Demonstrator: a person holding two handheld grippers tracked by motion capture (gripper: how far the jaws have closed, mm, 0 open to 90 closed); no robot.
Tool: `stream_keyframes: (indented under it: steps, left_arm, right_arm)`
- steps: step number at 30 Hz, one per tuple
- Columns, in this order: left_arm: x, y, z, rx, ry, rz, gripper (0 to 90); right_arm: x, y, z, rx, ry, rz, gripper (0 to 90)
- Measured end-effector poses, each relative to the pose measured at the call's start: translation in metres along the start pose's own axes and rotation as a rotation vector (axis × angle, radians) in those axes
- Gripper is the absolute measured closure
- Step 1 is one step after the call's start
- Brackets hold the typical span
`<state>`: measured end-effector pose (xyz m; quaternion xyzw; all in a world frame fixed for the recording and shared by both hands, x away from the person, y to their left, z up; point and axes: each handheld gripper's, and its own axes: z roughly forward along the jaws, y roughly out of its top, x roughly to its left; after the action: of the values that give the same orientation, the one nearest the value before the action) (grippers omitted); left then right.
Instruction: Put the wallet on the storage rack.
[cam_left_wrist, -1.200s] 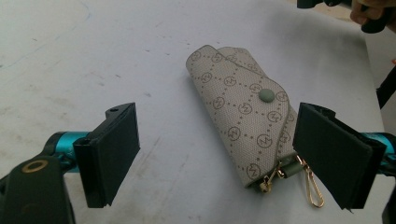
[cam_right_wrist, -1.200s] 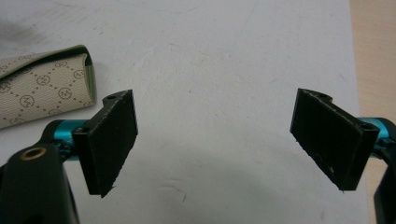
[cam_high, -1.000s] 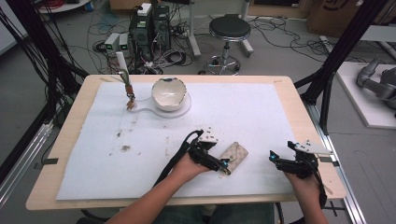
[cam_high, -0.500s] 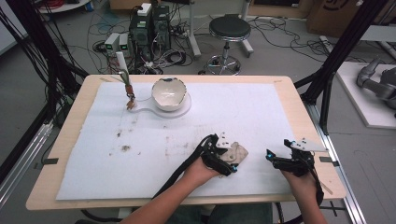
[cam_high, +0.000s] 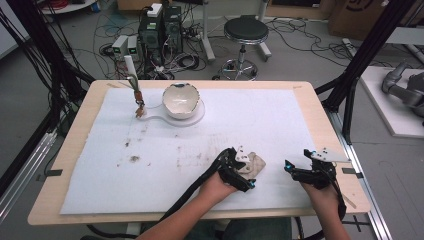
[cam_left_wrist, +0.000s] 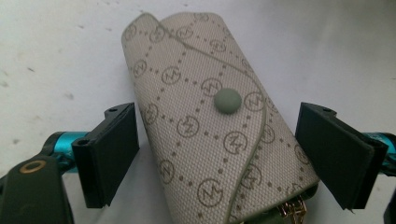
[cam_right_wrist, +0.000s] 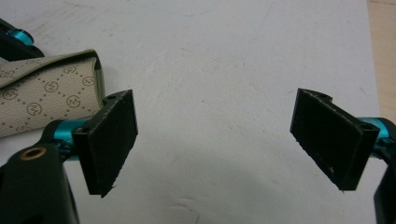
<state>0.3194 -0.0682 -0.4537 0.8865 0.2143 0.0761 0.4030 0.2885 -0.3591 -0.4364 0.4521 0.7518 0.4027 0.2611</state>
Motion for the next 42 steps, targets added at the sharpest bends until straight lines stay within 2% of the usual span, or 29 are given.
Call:
stream_keyframes:
  steps: [4, 13, 18, 22, 32, 42]
  left_arm:
    - [-0.006, 0.000, 0.001, 0.012, 0.036, 0.049, 13.9]
    - [-0.005, 0.000, 0.001, 0.009, 0.030, 0.046, 15.0]
    - [-0.004, -0.001, 0.000, 0.002, 0.013, 0.034, 18.9]
    - [-0.003, -0.001, -0.001, -0.007, 0.016, 0.018, 24.7]
    - [-0.003, -0.002, -0.002, -0.021, 0.020, 0.018, 33.5]
    - [0.004, -0.002, -0.004, -0.043, -0.017, -0.040, 36.6]
  right_arm:
    - [0.001, 0.000, 0.001, 0.003, 0.002, 0.003, 15.0]
    - [0.002, 0.000, 0.001, 0.007, 0.003, 0.007, 15.0]
    - [0.001, 0.000, 0.001, 0.005, 0.001, 0.005, 15.0]
    - [0.001, 0.000, 0.001, 0.006, 0.003, 0.006, 15.0]
    - [0.002, 0.000, 0.001, 0.007, 0.006, 0.008, 15.0]
    - [0.001, 0.000, 0.002, 0.008, 0.006, 0.005, 15.0]
